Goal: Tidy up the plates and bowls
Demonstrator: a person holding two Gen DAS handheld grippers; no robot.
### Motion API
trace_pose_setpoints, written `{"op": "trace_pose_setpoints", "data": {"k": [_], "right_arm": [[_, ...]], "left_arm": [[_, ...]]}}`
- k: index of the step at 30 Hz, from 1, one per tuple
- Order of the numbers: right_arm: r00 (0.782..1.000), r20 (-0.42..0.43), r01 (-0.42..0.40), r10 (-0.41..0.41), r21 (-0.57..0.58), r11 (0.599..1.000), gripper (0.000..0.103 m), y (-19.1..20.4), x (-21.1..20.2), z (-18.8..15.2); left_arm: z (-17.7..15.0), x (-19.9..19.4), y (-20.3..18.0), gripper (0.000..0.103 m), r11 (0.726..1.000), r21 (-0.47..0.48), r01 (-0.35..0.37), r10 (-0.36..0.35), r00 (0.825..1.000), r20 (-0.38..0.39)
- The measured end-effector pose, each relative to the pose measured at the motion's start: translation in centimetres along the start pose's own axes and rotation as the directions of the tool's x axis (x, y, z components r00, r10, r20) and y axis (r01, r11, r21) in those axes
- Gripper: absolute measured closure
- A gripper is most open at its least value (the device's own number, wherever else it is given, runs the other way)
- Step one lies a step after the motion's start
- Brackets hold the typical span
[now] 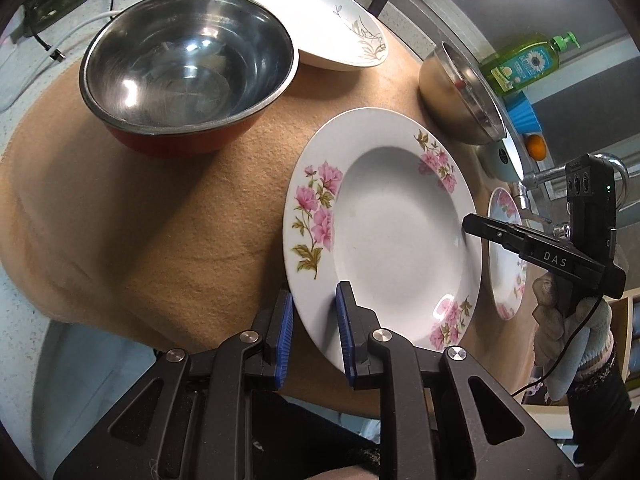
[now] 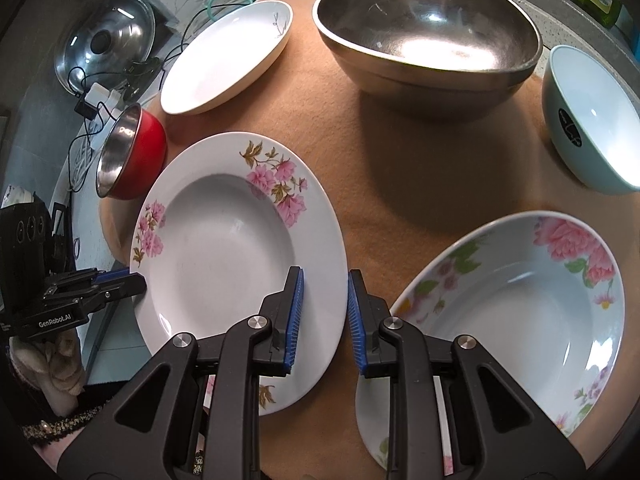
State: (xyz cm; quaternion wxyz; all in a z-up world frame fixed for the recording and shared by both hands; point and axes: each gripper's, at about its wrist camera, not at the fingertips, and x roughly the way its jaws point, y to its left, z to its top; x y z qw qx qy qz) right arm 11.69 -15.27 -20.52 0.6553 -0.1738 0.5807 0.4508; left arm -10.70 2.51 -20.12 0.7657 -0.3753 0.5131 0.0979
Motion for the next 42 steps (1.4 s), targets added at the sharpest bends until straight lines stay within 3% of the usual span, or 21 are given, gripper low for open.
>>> {"op": "trace_pose_setpoints", "data": {"k": [27,31,33,38,42], "right_arm": [[1.0,-0.016,0.022,-0.022,0.007,1.0,0.08,0.9,-0.1,-1.2],[0.998,0.011,0.057,-0.057,0.001,0.998,0.079,1.4,-0.5,-1.1],[0.997,0.03,0.071,-0.071,-0.004,0.997,0.077,1.7,-1.0,-1.1],[0.986,0.117,0.116,-0.117,0.01,0.993,0.051,2.1,-3.4,-0.9],[0.974,0.191,0.11,-0.121,0.07,0.992,0.041,1.9,-5.6,-1.3]], "left_arm": [[-0.2,-0.1,0.4,0.083,0.999,0.043,0.004,-0.003,1.0,-0.028],[-0.1,-0.5,0.4,0.084,0.998,0.063,-0.006,0.007,1.0,-0.019],[0.1,-0.7,0.4,0.084,0.998,0.07,-0.01,0.01,1.0,-0.012],[0.5,-1.7,-0.1,0.084,0.993,0.11,-0.033,0.03,0.999,0.028],[1.3,-2.9,-1.5,0.084,0.982,0.18,-0.061,0.046,0.995,0.088]]}}
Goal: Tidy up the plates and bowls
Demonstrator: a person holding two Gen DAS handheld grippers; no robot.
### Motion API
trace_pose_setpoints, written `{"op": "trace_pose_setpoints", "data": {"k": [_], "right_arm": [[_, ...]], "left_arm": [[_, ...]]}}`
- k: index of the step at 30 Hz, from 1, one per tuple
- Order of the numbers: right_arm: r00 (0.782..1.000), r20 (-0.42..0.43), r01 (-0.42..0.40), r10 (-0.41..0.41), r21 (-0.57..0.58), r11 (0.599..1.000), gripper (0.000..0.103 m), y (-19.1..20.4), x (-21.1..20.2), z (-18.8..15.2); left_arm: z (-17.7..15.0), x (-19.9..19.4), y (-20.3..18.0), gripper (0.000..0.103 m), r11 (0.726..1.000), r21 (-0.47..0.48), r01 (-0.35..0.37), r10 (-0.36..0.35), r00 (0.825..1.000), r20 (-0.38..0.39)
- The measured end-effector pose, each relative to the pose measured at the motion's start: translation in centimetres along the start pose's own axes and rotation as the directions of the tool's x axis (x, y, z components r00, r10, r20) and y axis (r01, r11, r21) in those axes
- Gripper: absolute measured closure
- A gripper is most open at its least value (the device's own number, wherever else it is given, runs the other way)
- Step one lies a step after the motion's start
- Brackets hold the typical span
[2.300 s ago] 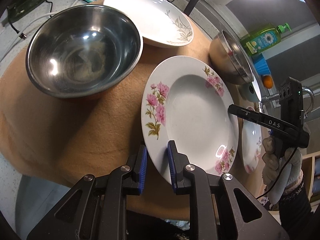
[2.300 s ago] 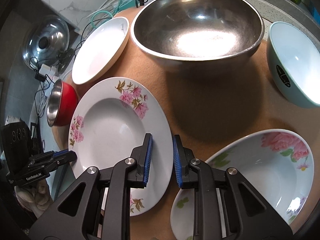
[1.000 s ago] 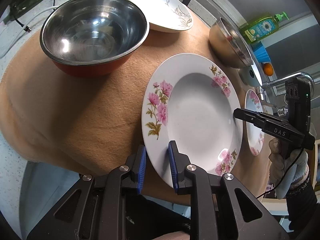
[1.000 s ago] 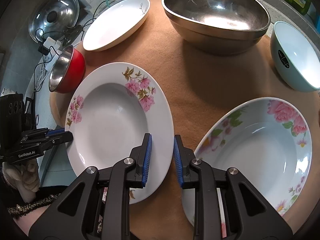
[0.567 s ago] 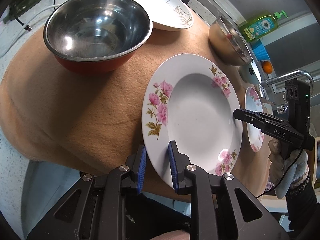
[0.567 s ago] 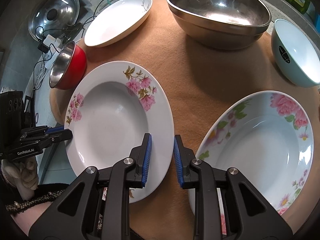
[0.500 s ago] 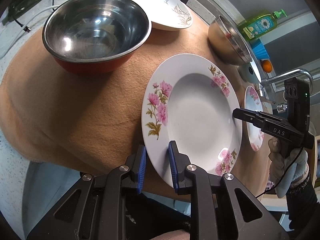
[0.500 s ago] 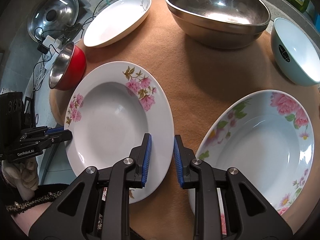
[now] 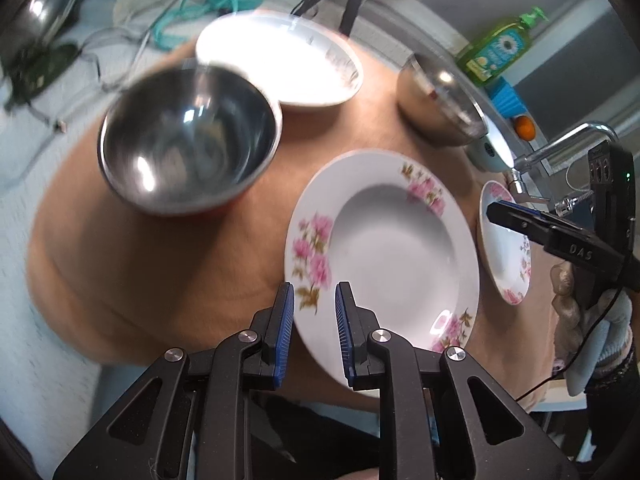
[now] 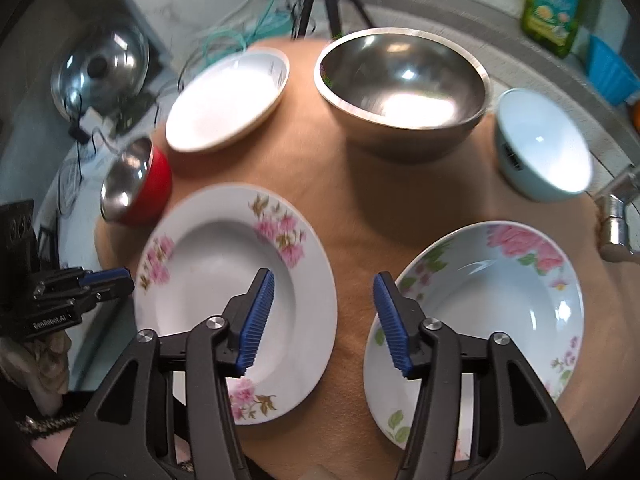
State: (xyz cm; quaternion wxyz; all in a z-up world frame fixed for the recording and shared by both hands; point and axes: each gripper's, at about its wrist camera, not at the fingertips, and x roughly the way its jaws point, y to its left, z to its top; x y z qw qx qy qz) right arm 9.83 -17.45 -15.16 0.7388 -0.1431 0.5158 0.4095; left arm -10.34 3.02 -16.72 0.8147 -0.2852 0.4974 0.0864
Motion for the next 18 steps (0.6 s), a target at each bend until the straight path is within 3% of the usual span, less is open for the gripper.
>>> {"op": "trace_pose_setpoints", "data": {"k": [2,8,13,18], "right_arm": [[0.999,0.048,0.005,-0.007,0.045,0.999,0.027,-0.6,-1.3,-0.3],[0.985,0.146,0.062,-0.094,0.209,0.976,0.015,-2.8,-4.3,-2.2],[0.979,0.172,0.042,-0.109,0.354,0.934,0.013,-4.8,-5.7,-4.7],[0.965,0.186,0.059,-0.183,0.526,0.849,0.014,-6.2,-6.8,-7.9]], "left_arm": [[0.6,-0.5,-0.8,0.084,0.999,0.045,-0.01,0.008,0.999,0.031],[3.5,-0.7,-2.7,0.084,0.987,0.158,0.009,-0.021,0.997,0.071],[6.1,0.4,-4.7,0.082,0.968,0.245,0.057,-0.076,0.995,0.066],[8.4,2.0,-7.6,0.078,0.933,0.341,0.115,-0.137,0.99,0.041]]}}
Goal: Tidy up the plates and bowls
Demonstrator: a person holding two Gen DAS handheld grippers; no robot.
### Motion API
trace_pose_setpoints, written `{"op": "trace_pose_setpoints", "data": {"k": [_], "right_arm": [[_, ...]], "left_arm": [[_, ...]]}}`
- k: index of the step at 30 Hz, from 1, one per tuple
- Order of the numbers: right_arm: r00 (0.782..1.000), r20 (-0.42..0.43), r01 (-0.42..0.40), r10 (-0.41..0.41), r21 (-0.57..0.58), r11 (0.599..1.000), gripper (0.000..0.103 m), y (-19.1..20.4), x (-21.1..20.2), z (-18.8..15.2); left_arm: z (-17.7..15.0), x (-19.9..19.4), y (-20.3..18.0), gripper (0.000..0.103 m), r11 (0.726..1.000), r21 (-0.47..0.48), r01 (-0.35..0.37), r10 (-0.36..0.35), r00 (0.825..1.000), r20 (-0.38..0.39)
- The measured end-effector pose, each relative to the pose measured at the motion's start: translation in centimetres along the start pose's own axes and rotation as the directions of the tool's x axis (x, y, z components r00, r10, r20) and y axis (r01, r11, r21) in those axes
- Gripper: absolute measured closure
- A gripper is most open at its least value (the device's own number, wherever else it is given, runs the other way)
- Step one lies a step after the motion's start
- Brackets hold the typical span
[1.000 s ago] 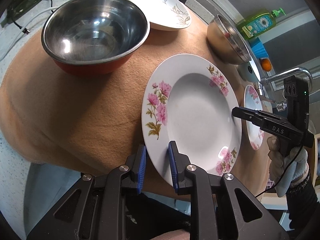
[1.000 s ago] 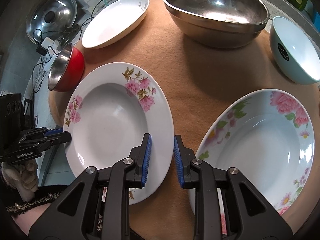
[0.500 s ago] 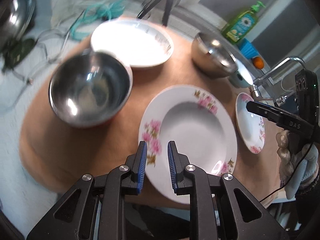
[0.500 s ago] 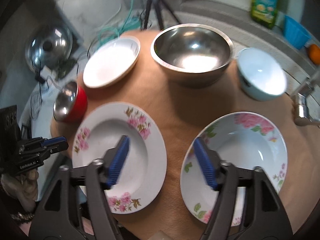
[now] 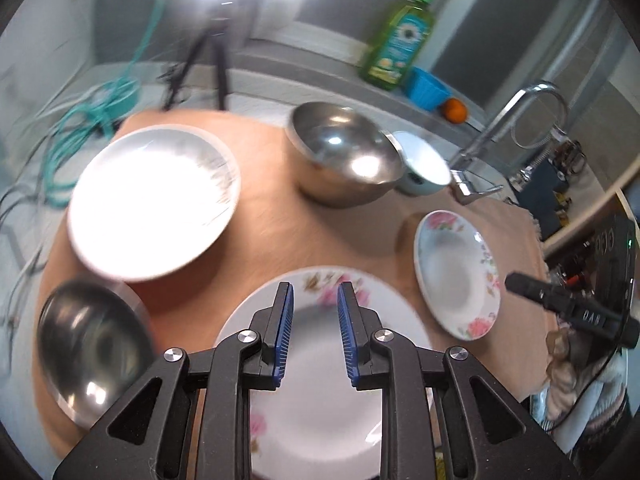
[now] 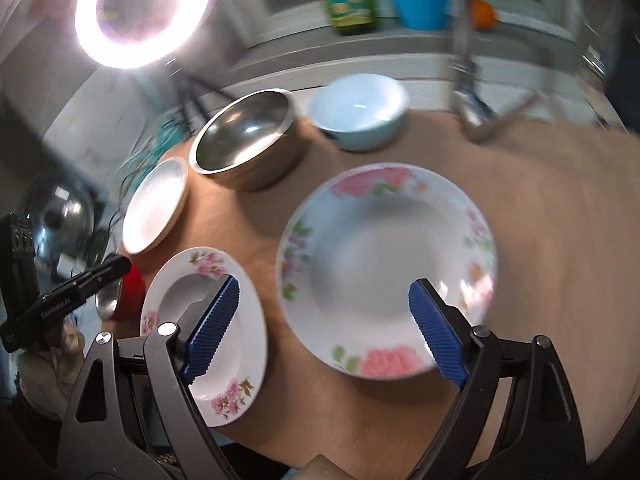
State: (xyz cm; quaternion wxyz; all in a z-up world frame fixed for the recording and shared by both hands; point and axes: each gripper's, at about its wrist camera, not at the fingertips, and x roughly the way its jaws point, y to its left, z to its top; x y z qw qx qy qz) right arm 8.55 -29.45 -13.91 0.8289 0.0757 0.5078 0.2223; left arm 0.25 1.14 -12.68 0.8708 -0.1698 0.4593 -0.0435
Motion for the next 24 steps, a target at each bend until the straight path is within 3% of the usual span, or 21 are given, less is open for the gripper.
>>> {"op": "trace_pose_setpoints", "data": {"k": [7,13,21,24], "right_arm": [[0.996,0.069,0.052,-0.064,0.158,0.986,0.025,-2.5,-1.6,-2.3],[0.995,0.063,0.059,-0.078,0.254,0.965,0.04,-4.9,-1.6,-3.6],[0.997,0.044,0.058,-0.069,0.223,0.973,0.041,-8.8,-2.1,-1.9],[0.998,0.036,0.051,-0.059,0.193,0.98,0.042,-10.1,-2.1,-0.9]], "left_arm": [[3.1,2.9,-1.8,0.075,0.99,0.056,0.126,-0.124,0.991,-0.041],[4.3,4.8,-4.1,0.075,0.977,0.103,0.187,-0.176,0.979,-0.102],[3.5,7.0,-6.9,0.075,0.977,0.044,0.21,-0.2,0.966,-0.163],[3.1,7.5,-8.1,0.075,0.981,0.035,0.193,-0.185,0.969,-0.164]]}}
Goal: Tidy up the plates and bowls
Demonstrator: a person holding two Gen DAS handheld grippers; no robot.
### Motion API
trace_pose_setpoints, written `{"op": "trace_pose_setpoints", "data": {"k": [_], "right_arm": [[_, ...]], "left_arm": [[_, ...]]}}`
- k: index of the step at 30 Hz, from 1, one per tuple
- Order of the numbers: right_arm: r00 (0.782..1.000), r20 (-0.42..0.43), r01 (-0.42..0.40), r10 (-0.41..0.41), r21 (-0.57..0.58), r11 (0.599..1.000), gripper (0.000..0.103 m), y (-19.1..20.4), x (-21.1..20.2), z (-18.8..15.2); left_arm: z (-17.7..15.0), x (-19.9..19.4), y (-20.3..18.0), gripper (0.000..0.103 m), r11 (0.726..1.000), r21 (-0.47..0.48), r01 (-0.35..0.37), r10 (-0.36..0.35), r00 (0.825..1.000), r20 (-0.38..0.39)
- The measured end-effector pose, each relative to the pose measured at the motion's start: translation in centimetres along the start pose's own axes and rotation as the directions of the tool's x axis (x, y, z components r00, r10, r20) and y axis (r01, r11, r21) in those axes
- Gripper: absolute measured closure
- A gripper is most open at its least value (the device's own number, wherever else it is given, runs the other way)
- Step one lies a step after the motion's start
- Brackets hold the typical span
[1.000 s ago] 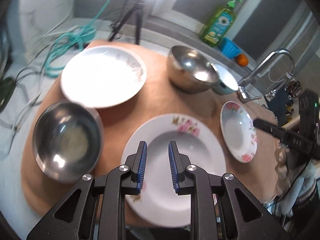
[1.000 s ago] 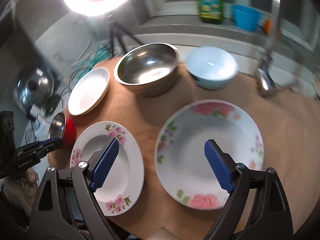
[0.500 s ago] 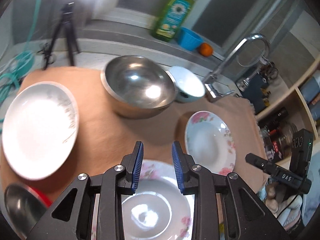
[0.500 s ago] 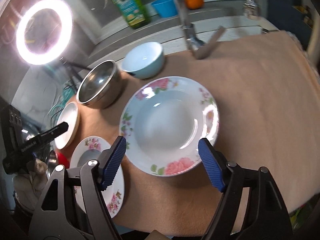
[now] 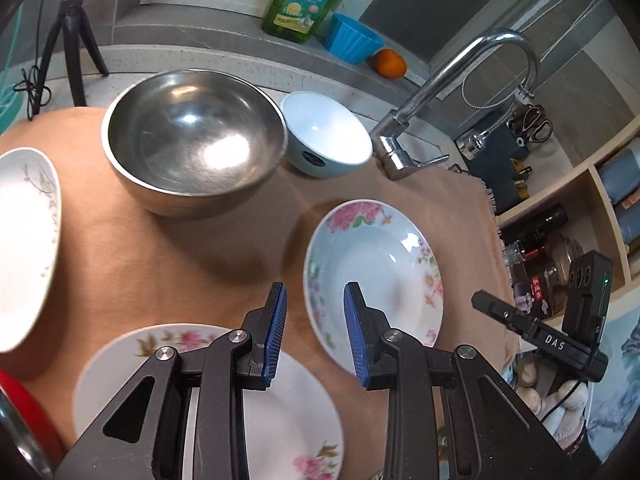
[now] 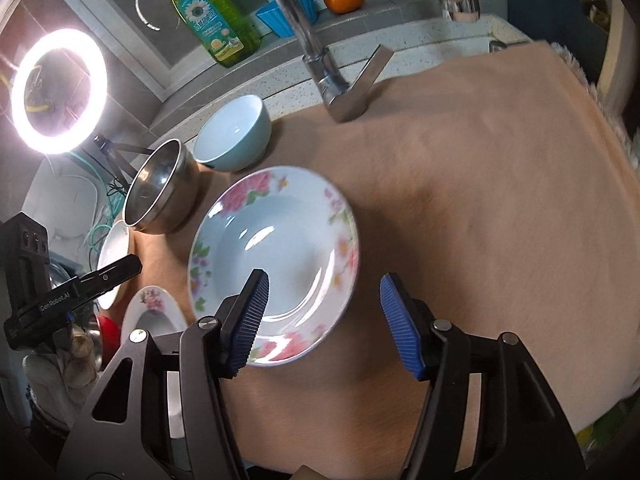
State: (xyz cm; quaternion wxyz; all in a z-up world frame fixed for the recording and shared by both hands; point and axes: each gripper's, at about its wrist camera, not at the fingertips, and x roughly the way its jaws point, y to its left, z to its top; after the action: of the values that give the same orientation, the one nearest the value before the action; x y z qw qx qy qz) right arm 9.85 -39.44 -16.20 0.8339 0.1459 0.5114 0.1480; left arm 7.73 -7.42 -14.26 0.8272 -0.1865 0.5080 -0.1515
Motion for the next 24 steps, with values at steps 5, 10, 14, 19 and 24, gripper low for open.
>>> {"op": "trace_pose_setpoints", "data": {"k": [5,10,14,19,24], "right_arm": [[0.999,-0.035,-0.032,0.031,-0.031,0.999,0.048,-1.1,1.1,1.2],[0.996,-0.073,-0.051,0.048,-0.034,0.998,0.048,-1.8,2.4,1.4],[0.995,-0.086,-0.051,0.052,0.007,0.999,0.049,-2.7,3.0,1.5],[0.993,-0.098,-0.058,0.065,0.065,0.996,0.051,-3.1,3.9,1.1],[0.989,-0.117,-0.075,0.088,0.116,0.99,0.054,-3.2,5.0,1.1]], "left_arm": [[-0.3,1.3,-1.1,0.075,1.0,-0.024,-0.019,0.018,1.0,-0.01],[-0.4,2.2,-0.9,0.075,0.997,-0.063,-0.039,0.037,0.999,-0.029],[-0.1,2.6,-0.8,0.075,0.998,-0.047,-0.048,0.047,0.998,-0.028],[0.7,3.4,-0.1,0.075,0.998,-0.049,-0.03,0.027,0.997,-0.066],[1.4,4.1,1.0,0.075,0.997,-0.072,-0.006,-0.001,0.995,-0.104]]}}
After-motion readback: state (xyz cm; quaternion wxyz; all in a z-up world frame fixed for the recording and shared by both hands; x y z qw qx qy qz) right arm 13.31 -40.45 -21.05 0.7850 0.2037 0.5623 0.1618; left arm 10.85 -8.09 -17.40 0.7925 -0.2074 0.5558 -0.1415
